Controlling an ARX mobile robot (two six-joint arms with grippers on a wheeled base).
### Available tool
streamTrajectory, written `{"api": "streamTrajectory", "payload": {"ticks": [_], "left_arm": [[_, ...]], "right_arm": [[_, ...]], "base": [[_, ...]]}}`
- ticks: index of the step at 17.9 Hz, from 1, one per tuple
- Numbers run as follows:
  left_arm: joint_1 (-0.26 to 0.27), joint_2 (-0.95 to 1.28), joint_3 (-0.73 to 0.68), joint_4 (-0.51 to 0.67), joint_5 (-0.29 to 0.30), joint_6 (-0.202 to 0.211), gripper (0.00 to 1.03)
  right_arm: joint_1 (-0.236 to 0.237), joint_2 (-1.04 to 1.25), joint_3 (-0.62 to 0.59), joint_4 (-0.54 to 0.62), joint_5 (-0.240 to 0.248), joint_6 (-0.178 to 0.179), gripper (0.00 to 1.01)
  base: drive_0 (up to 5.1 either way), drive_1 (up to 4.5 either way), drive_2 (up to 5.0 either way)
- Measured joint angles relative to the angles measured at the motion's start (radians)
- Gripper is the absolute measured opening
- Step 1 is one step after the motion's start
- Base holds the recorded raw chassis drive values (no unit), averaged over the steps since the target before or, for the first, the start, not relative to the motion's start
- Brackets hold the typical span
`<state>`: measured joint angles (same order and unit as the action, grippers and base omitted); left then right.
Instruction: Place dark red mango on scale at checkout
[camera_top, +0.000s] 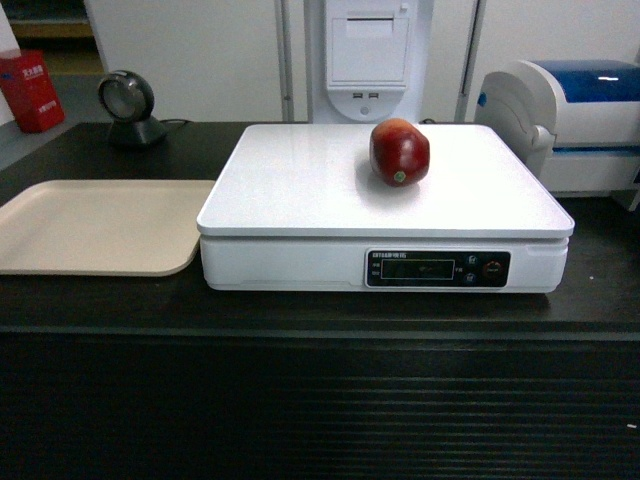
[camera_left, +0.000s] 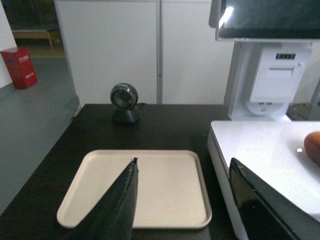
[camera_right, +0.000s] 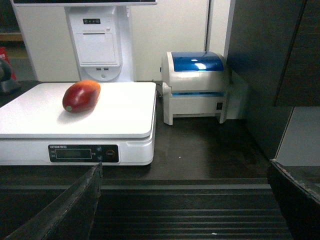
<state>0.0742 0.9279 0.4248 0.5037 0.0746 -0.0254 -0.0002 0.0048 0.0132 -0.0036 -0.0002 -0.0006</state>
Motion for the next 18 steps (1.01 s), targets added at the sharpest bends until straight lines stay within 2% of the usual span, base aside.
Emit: {"api": "streamTrajectory", "payload": {"ticks": [1, 3, 5, 8, 18], "left_arm": [[-0.008, -0.025, -0.050, 0.014, -0.005, 0.007, 0.40], [-0.069, -0.084, -0.117, 0.031, -0.068, 0.008, 0.22], [-0.079, -0.132, -0.169, 0.040, -0.069, 0.008, 0.04], [-0.074, -0.223, -0.256, 0.028, -0.075, 0.010, 0.02], [-0.074, -0.454, -0.369, -0.093, -0.075, 0.011, 0.02]], "right_arm": [[0.000, 0.000, 0.000, 0.000, 0.000, 0.000, 0.98], [0.000, 0.000, 0.000, 0.000, 0.000, 0.000, 0.98], [0.000, 0.000, 0.000, 0.000, 0.000, 0.000, 0.98], [0.000, 0.000, 0.000, 0.000, 0.000, 0.000, 0.98], [0.000, 0.000, 0.000, 0.000, 0.000, 0.000, 0.98]], "base": [[0.0, 0.00, 0.0], [0.0, 0.00, 0.0], [0.0, 0.00, 0.0], [0.0, 0.00, 0.0], [0.0, 0.00, 0.0]]}}
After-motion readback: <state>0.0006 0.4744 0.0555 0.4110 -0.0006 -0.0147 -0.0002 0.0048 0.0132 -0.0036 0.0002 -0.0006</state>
